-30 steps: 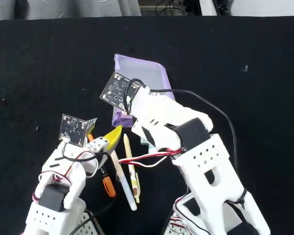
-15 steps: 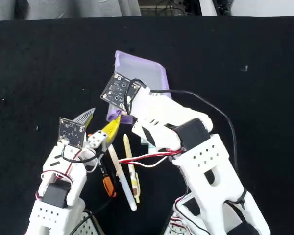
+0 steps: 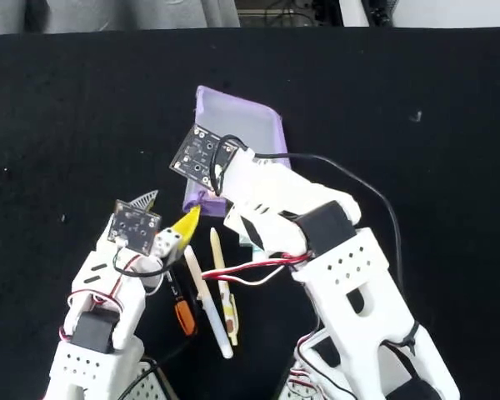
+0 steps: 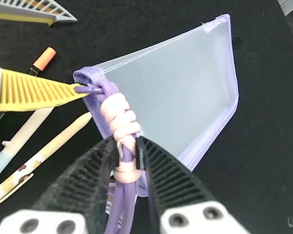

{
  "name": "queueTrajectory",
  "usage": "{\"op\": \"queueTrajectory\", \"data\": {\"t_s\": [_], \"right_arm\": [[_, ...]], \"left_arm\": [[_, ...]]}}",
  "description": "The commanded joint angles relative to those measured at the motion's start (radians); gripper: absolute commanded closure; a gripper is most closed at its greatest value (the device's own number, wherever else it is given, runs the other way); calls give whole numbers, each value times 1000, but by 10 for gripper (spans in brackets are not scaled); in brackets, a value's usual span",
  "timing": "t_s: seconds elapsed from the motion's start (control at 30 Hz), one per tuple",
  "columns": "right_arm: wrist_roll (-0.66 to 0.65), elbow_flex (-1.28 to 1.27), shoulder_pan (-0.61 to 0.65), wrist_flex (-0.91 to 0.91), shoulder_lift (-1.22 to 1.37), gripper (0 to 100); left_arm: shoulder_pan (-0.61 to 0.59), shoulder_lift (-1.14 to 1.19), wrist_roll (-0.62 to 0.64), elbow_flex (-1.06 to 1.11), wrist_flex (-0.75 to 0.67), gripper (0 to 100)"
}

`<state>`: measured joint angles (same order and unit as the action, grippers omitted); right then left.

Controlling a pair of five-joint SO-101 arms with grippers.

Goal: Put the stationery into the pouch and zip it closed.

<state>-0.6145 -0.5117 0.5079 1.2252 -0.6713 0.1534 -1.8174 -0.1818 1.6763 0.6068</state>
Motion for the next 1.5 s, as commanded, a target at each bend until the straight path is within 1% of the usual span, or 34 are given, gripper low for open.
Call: {"op": "queueTrajectory", "data": {"t_s": [0.0,0.4,0.47,0.57,0.63,0.83,0.9,1.13,1.3,1.47], "right_arm": [[-9,4,-20,-25,-19,987],[-9,4,-20,-20,-21,987],[-9,4,-20,-15,-24,987],[-21,10,-20,18,-25,987],[-43,16,-20,37,-25,987],[-46,21,-20,52,-25,987],[-68,21,-28,60,-25,987],[-133,62,-130,130,-22,987],[-218,64,-132,196,-19,987],[-227,65,-132,203,-19,987]], "left_arm": [[-10,-6,-38,-4,34,743],[-12,-6,-43,-21,26,746],[-12,-6,-40,-18,-8,747],[-12,-5,-37,24,-98,747],[-12,-3,-38,24,-104,747],[-4,-3,-41,24,-110,748],[-7,-3,-43,24,-107,748],[-10,-3,-43,24,-106,748],[-2,-3,-43,24,-107,748],[-2,-3,-43,24,-107,748]]}}
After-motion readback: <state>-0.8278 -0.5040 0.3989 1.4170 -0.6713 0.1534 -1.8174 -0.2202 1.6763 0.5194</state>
